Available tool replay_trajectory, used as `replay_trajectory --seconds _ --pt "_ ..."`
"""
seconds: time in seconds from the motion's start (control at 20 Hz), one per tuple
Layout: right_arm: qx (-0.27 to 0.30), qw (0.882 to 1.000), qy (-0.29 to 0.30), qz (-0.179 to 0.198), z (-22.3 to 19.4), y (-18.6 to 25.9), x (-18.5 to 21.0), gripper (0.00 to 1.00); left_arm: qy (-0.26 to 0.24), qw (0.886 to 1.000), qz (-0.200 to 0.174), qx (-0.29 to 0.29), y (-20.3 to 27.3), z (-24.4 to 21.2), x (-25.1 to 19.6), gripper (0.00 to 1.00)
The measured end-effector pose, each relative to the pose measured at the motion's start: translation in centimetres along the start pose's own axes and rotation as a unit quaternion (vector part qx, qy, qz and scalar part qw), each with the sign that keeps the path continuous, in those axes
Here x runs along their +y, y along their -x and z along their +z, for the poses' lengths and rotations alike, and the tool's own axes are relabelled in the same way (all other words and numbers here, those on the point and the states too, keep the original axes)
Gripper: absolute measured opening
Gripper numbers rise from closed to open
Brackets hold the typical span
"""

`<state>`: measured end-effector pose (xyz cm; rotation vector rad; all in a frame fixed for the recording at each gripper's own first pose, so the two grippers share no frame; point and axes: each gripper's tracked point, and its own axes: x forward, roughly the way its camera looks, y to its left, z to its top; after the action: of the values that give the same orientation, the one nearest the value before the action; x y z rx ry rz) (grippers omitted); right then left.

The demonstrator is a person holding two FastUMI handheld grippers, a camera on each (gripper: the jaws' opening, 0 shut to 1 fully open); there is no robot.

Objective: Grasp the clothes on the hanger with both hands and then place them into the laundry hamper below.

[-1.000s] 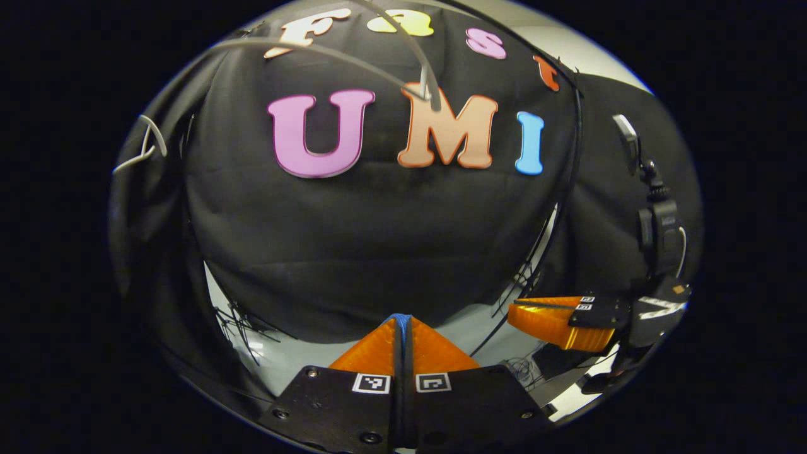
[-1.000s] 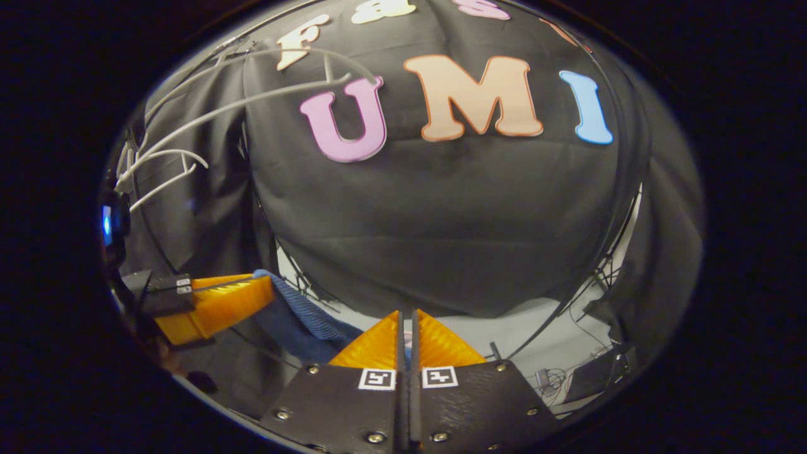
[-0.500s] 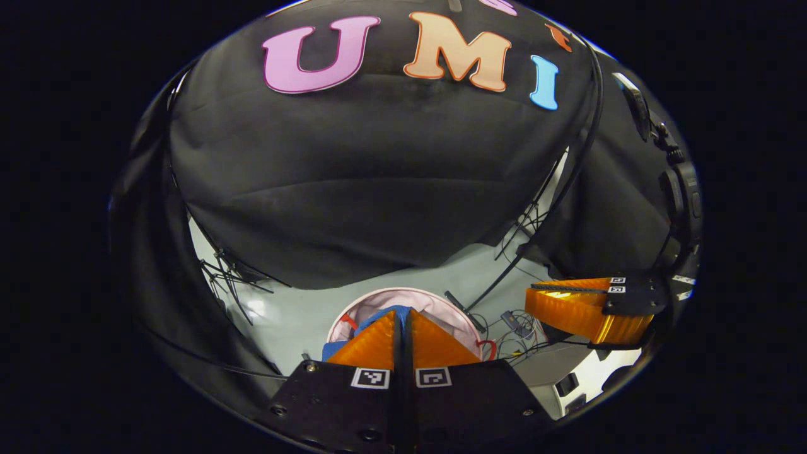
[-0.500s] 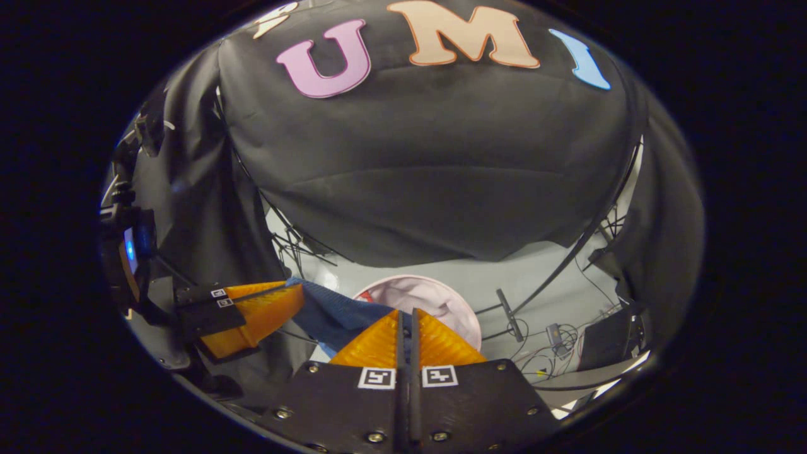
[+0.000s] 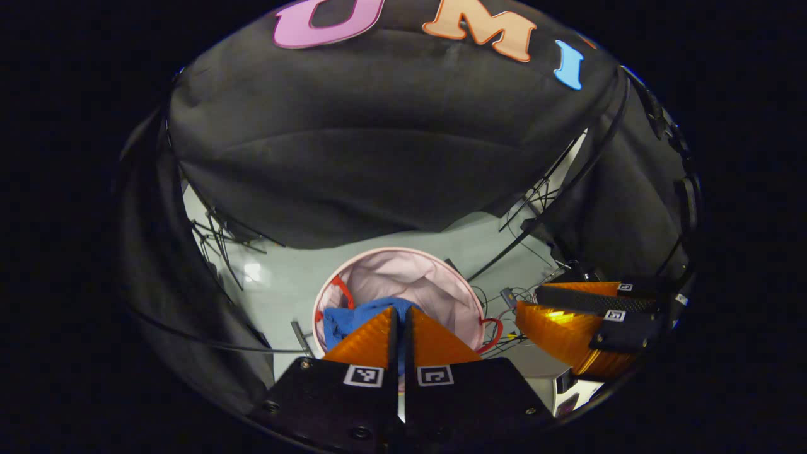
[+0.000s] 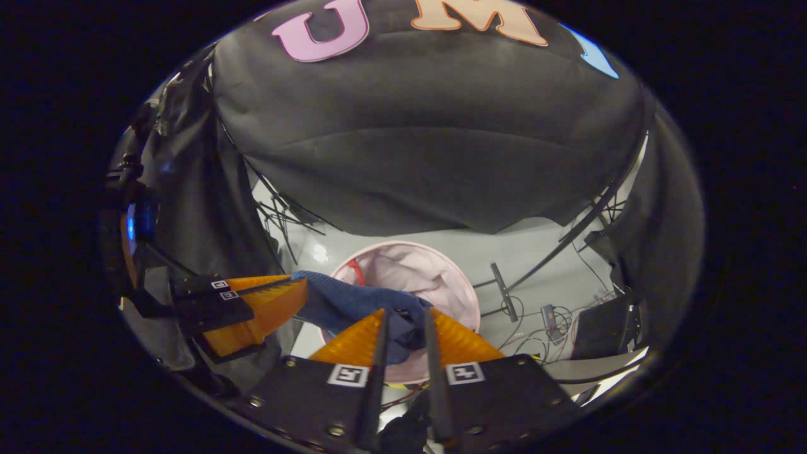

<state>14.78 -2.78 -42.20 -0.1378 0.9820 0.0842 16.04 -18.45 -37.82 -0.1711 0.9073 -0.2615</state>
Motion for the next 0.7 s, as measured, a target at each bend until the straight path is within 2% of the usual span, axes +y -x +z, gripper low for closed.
replay_trajectory --seconds 0.05,0.15,0.2,0.25,0.4,0.55,0.6,0.65,0.7 --pt "0.000 1.000 0.010 -0.003 -0.2 -0.2 -0.1 0.57 -0.006 1.000 0.000 -0.008 0.1 0.4 -0.2 0.09" --pt "-0.003 1.000 0.015 -0.006 -0.2 0.4 -0.4 0.90 -0.023 1.000 0.004 -0.019 0.3 1.4 0.4 0.48" --pt "-0.006 1.000 0.013 -0.005 0.3 0.6 -0.6 0.91 -0.023 1.000 0.005 -0.018 0.9 1.3 0.1 0.68" --pt "-0.009 1.000 0.012 -0.004 0.4 1.0 -0.8 0.99 -0.019 1.000 0.003 -0.016 1.5 1.1 -0.2 0.70" --pt "-0.021 1.000 0.016 -0.007 1.1 2.1 -1.1 1.00 -0.016 0.999 0.016 -0.025 2.6 1.9 -0.3 0.80" --pt "-0.030 0.999 0.015 -0.007 1.5 3.6 -1.5 1.00 -0.017 0.999 0.028 -0.036 4.3 2.4 -0.3 0.84" --pt "-0.036 0.999 0.013 -0.007 1.8 4.1 -1.7 0.96 -0.017 0.998 0.034 -0.040 4.9 2.7 -0.1 0.91" --pt "-0.042 0.999 0.011 -0.007 2.2 4.8 -1.8 1.00 -0.014 0.998 0.042 -0.046 5.4 3.0 0.2 0.97" --pt "-0.055 0.998 0.008 -0.006 3.0 5.6 -1.9 1.00 -0.011 0.997 0.046 -0.053 6.4 3.1 0.3 1.00"
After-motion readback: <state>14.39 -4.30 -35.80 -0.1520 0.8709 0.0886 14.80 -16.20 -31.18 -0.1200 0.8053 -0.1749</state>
